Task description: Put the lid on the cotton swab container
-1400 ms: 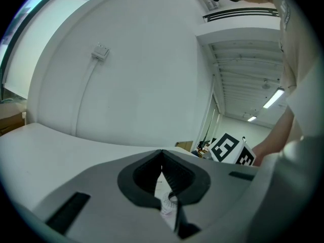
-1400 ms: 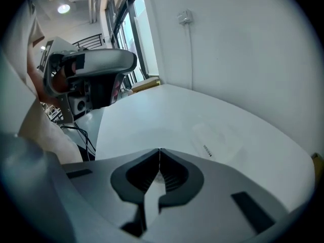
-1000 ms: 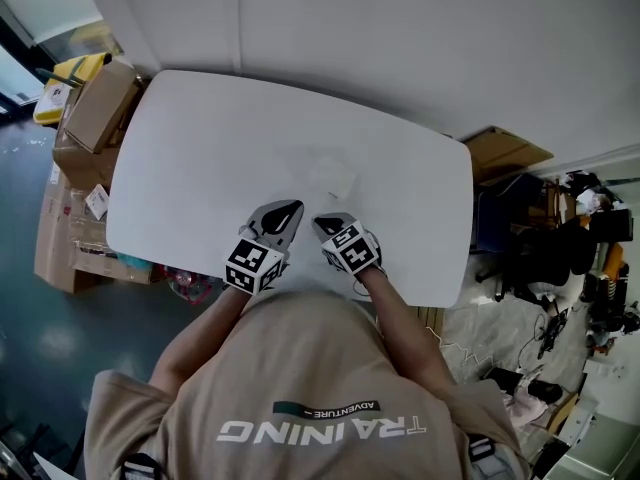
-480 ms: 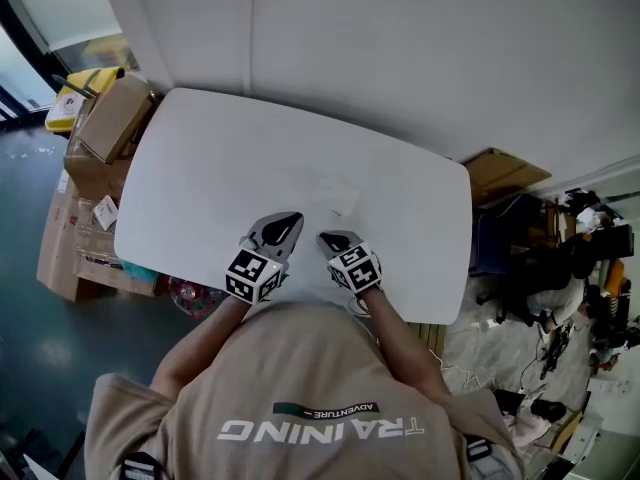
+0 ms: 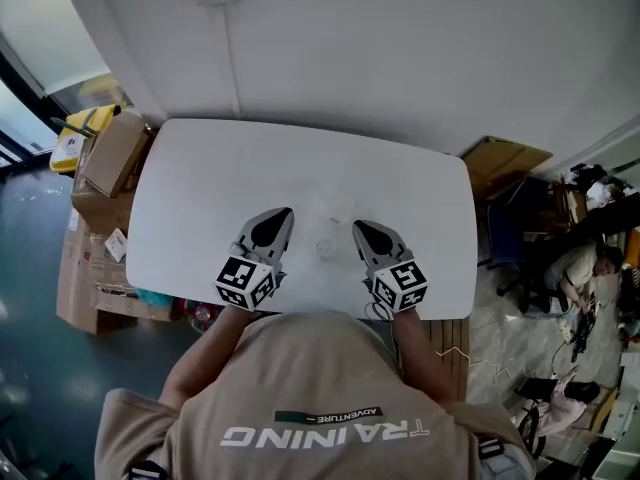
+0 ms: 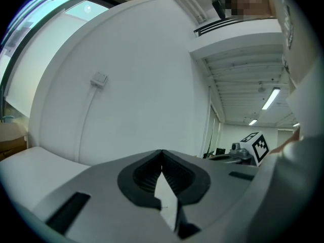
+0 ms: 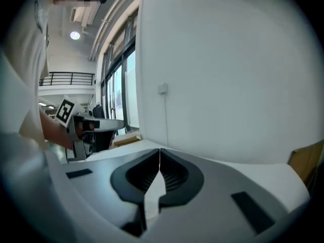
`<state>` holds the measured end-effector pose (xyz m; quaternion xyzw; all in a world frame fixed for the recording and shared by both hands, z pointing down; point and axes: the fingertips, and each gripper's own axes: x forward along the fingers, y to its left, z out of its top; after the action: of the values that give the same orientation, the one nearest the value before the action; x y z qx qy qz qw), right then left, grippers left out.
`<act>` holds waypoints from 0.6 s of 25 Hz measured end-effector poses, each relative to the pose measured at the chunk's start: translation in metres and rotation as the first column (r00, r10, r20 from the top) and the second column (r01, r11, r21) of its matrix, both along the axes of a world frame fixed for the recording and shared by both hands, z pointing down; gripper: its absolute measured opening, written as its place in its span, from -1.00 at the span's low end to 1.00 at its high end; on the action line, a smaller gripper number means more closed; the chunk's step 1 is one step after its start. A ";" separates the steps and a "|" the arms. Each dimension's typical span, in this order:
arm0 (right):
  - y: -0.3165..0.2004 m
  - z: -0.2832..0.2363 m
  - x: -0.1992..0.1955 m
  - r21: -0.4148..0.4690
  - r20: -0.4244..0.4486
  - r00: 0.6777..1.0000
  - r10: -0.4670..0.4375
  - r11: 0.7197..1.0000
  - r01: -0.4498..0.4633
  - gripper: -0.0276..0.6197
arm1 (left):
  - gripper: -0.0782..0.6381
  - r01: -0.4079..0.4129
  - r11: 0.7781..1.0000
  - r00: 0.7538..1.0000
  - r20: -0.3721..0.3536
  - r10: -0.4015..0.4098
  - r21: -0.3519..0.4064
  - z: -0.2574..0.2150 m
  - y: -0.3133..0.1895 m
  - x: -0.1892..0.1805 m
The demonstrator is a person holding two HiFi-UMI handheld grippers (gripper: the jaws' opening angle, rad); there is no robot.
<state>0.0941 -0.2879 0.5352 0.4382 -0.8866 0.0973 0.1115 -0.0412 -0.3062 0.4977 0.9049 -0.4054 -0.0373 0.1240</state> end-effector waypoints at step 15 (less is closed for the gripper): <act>-0.002 -0.106 0.030 0.262 0.143 0.989 0.034 0.963 -0.071 -0.86 | -0.74 -0.023 0.976 0.995 0.095 0.003 0.215 -0.086 -0.016 0.011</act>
<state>0.1242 -0.2901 0.4288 0.4650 -0.8852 0.0102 -0.0120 -0.0303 -0.3217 0.4121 0.9164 -0.3985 -0.0378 0.0059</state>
